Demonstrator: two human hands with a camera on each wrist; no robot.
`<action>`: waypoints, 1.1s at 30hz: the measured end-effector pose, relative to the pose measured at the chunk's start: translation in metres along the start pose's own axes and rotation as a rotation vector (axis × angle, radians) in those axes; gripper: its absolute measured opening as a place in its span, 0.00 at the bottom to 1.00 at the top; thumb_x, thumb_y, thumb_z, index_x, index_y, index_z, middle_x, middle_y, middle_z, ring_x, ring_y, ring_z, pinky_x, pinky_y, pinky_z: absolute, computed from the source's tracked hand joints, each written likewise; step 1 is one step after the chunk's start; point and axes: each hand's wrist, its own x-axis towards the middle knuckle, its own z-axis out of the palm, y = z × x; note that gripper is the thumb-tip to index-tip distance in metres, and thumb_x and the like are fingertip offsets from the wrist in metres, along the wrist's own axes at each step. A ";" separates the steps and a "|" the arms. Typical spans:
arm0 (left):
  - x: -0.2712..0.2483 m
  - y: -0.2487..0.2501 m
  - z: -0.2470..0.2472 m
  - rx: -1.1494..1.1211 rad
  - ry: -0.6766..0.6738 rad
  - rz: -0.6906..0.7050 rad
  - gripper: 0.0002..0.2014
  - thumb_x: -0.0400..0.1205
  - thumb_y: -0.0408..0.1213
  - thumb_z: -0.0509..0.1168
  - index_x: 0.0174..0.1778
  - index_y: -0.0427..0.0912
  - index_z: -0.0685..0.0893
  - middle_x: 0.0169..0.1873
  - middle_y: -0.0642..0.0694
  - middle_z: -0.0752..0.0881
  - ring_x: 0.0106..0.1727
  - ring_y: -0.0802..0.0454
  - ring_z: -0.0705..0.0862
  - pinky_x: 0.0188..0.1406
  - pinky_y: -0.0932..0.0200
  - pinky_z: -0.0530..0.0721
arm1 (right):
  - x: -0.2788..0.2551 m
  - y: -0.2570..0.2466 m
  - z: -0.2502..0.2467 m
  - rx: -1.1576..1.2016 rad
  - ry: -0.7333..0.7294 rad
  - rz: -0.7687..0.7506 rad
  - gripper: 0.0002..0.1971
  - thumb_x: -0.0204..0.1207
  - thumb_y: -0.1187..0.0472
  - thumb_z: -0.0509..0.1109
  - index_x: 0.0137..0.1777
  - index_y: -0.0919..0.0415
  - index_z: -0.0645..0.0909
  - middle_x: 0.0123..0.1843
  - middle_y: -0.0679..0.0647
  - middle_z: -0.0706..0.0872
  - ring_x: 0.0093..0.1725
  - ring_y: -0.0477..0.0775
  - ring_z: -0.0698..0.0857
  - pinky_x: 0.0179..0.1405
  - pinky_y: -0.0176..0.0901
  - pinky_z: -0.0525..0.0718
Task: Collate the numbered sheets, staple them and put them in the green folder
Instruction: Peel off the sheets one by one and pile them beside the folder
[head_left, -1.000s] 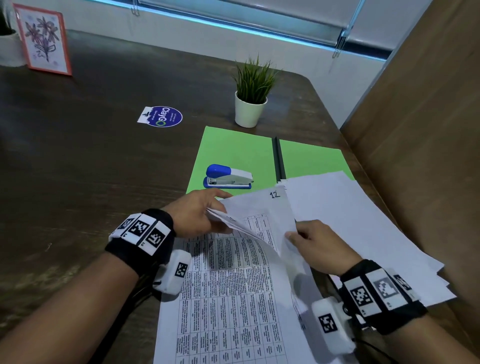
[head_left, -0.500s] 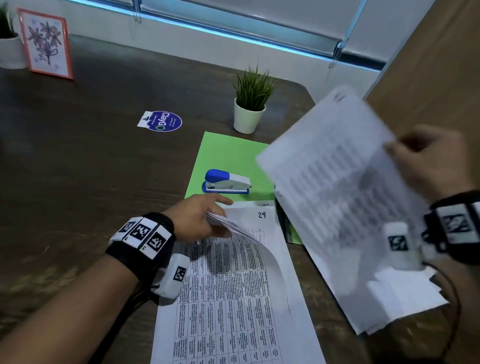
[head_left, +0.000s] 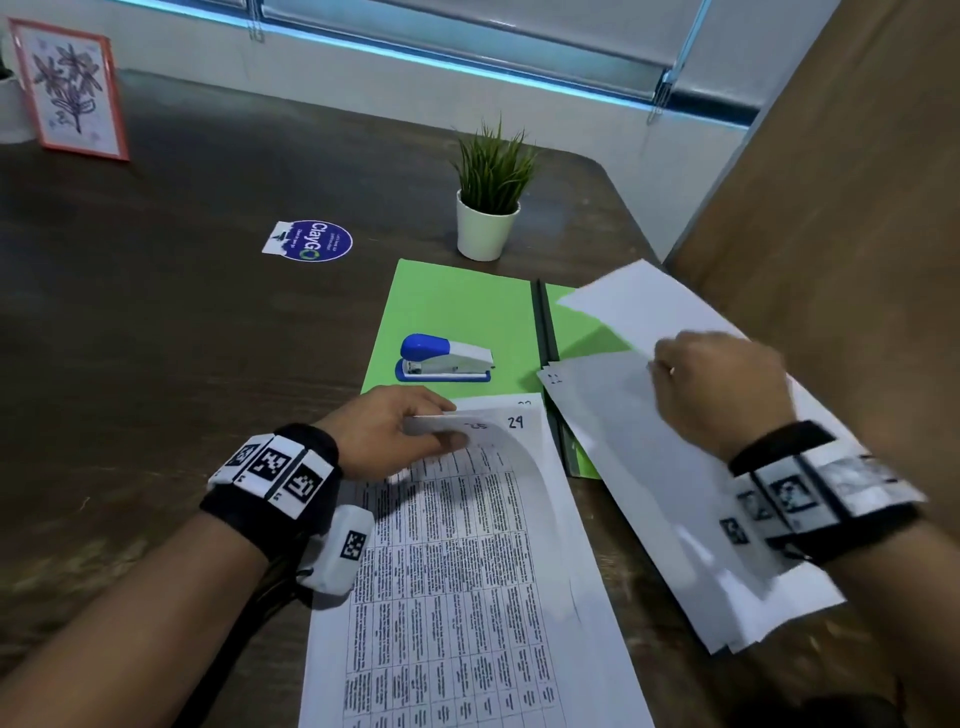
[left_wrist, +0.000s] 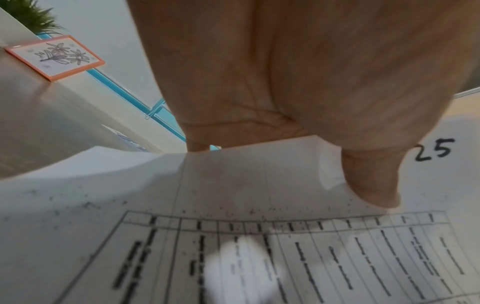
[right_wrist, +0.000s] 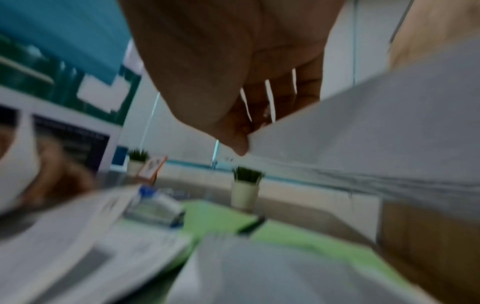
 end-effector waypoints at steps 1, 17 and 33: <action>-0.001 0.002 0.000 -0.014 0.002 -0.006 0.14 0.76 0.56 0.73 0.54 0.55 0.91 0.55 0.67 0.87 0.52 0.64 0.87 0.58 0.50 0.88 | -0.005 -0.005 0.014 -0.018 -0.109 -0.008 0.11 0.74 0.64 0.71 0.31 0.59 0.75 0.32 0.59 0.84 0.32 0.66 0.84 0.27 0.44 0.71; -0.001 -0.002 -0.001 -0.036 -0.012 -0.016 0.08 0.74 0.40 0.80 0.46 0.56 0.94 0.60 0.66 0.86 0.59 0.62 0.86 0.60 0.54 0.88 | -0.037 -0.016 0.077 0.068 -0.518 0.077 0.14 0.85 0.48 0.56 0.42 0.55 0.72 0.49 0.57 0.89 0.49 0.62 0.86 0.40 0.44 0.73; 0.003 -0.001 0.006 0.129 -0.114 0.092 0.03 0.81 0.43 0.72 0.45 0.53 0.92 0.66 0.64 0.82 0.60 0.59 0.85 0.59 0.48 0.86 | -0.037 -0.085 0.075 1.191 -0.340 0.079 0.34 0.79 0.51 0.74 0.80 0.31 0.64 0.74 0.41 0.77 0.66 0.41 0.79 0.68 0.49 0.81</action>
